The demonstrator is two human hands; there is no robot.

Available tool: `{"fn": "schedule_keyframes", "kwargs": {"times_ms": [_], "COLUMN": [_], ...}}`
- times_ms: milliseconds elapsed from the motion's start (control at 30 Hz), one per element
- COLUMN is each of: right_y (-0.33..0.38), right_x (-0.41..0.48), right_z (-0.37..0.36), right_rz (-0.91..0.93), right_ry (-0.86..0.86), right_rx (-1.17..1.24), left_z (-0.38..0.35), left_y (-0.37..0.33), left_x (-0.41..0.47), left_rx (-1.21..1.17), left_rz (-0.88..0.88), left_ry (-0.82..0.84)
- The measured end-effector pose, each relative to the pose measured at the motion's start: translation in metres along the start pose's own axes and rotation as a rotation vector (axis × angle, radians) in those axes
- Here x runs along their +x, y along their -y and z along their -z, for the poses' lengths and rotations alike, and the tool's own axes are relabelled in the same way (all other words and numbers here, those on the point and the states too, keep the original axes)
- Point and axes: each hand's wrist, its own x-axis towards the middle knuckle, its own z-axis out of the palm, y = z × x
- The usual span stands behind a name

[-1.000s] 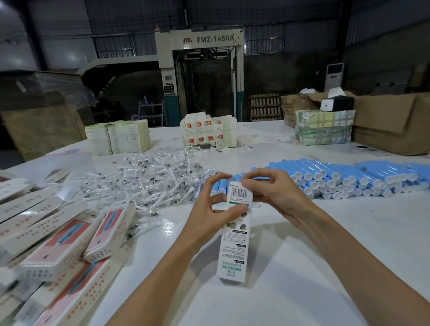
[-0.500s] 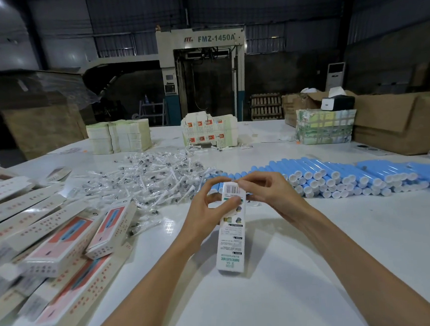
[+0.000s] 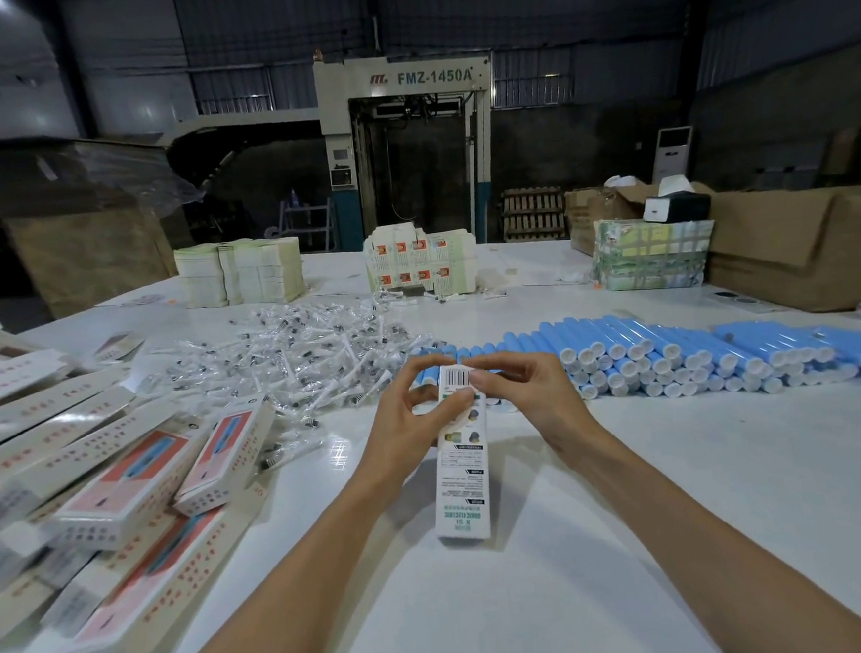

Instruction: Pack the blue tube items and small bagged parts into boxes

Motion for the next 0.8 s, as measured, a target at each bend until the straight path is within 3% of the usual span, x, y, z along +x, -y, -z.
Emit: {"fn": "schedule_keyframes", "kwargs": {"times_ms": [567,800], "right_y": [-0.02,-0.028], "right_x": [0.0,-0.008], "right_z": [-0.005,-0.016], "right_rz": [-0.027,-0.24], "right_ry": [-0.042,0.002], "right_rx": [0.054,0.242], "left_z": [-0.003,-0.008], "left_y": [0.011,0.006], "left_x": [0.001,-0.002], "left_rx": [0.005,-0.088], "left_rz": [0.017,0.039], "left_ry": [-0.012,-0.021]}}
